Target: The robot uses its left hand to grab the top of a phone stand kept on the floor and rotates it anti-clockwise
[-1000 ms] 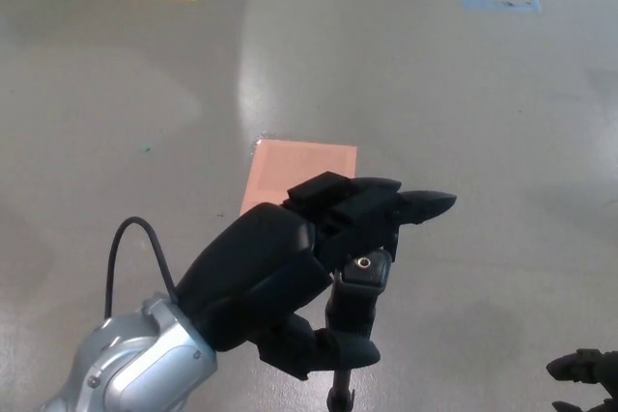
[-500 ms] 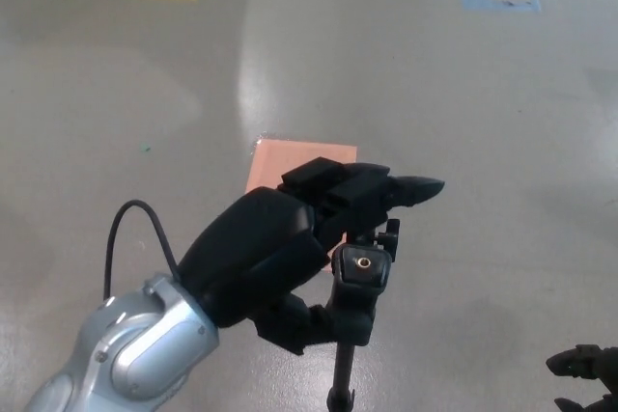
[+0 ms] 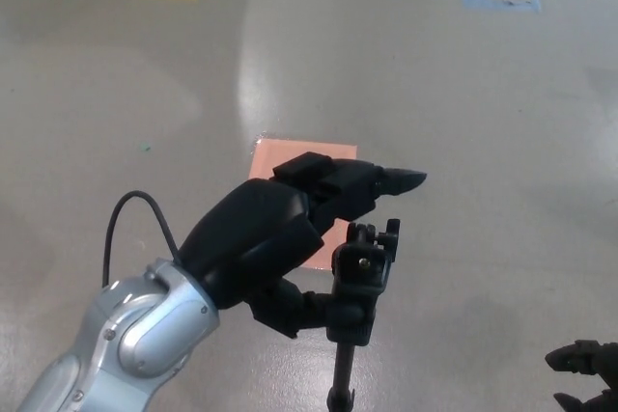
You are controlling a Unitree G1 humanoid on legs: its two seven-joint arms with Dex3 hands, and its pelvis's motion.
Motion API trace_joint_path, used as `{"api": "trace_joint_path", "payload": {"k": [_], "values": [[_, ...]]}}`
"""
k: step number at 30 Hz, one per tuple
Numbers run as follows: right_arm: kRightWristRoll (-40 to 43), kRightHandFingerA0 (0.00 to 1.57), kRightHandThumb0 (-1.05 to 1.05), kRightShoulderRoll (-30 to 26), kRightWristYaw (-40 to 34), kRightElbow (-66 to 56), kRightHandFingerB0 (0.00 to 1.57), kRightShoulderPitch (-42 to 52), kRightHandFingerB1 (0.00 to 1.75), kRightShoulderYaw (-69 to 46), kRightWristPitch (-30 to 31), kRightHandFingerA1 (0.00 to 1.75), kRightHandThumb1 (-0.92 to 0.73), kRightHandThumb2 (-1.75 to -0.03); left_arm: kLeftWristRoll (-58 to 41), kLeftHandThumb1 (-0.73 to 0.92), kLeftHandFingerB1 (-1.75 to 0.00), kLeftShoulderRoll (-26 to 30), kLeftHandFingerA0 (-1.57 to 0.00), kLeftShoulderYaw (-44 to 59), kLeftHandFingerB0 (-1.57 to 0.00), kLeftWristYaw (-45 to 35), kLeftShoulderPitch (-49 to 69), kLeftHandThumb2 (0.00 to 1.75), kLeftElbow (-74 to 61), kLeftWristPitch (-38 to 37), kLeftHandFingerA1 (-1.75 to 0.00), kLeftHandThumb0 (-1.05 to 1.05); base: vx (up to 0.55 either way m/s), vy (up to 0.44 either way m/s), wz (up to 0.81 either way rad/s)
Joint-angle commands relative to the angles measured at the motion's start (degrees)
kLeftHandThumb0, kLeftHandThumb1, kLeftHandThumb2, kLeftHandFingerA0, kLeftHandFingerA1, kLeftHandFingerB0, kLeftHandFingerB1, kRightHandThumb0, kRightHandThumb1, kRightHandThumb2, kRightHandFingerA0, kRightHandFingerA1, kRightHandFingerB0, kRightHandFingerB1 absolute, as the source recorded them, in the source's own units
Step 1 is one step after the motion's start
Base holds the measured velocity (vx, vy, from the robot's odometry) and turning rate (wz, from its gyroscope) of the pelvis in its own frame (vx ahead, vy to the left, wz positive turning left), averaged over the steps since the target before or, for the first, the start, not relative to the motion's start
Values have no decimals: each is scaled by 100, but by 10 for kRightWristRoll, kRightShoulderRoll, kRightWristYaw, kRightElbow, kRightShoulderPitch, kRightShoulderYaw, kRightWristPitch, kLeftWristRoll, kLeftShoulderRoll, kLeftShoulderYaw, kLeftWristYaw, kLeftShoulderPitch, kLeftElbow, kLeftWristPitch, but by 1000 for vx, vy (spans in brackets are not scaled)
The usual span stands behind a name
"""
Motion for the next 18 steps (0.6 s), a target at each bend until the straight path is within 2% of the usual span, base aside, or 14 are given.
{"api": "trace_joint_path", "payload": {"k": [1, 7, 8, 18], "values": [[0, 37, -29, -11, 1, 2, 5, -3, 44, -2, 0, 59, -61, -101, 13, 45, -34, -2, -15, 4, -13, 19, -8, 62, 16, -8, -37, -41, 0, 0, 0], [4, 37, -29, -11, 4, 2, 5, -5, 44, -8, 3, 59, -61, -100, 14, 46, -34, -4, -14, 2, -13, 20, -10, 62, 18, -5, -37, -42, 0, 0, 0], [6, 39, -43, -11, 5, 2, 14, -5, 36, -9, 3, 49, -70, -78, 16, 45, -35, -4, -15, 1, -13, 22, -10, 62, 19, -7, -37, -43, 0, 0, 0], [4, 39, -44, -12, 9, 1, 15, -5, 37, -11, 1, 49, -70, -79, 17, 45, -35, -8, -15, -2, -14, 27, -9, 62, 21, -14, -37, -43, 0, 0, 0]]}}
